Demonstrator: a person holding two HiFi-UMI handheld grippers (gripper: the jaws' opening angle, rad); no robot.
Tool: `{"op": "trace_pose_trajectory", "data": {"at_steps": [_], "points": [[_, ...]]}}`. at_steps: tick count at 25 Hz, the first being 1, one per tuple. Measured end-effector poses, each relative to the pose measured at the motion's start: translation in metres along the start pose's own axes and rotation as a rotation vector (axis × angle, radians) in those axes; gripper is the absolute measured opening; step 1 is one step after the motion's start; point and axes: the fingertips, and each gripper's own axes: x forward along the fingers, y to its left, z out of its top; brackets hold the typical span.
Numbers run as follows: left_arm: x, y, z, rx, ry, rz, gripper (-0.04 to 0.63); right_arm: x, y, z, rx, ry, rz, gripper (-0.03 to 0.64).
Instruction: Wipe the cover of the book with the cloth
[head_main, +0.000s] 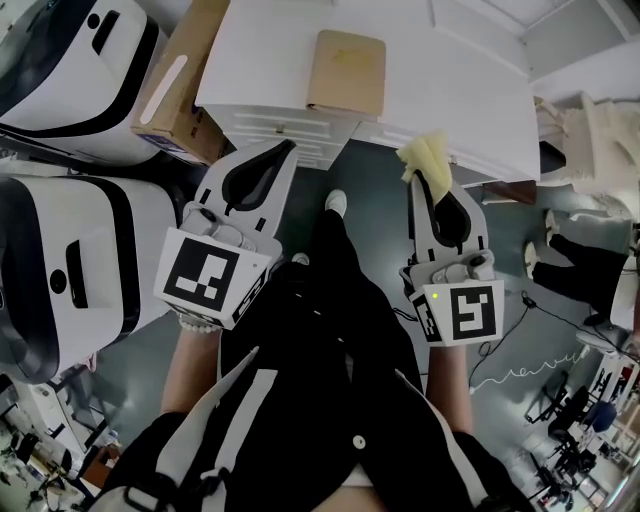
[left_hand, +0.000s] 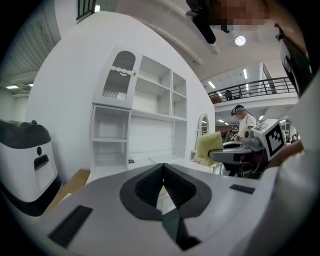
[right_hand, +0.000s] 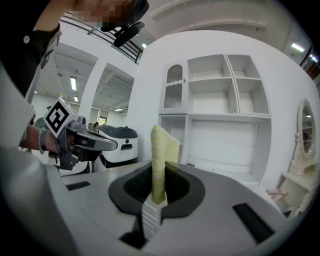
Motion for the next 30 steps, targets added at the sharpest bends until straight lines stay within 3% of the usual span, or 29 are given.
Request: {"op": "trace_pose_trajectory", "data": {"at_steps": [14,30], "points": [[0.072,0.033,0.016,0.005,0.012,0.066,0.002,0.079,-0.052,0.012,-0.012,-0.029,0.094,0.035],[0.171,0.078,0.019,-0.086,0.052,0.149,0.002,0.168,-0.13,0.005,0.0,-0.008,0.18,0.035]]}}
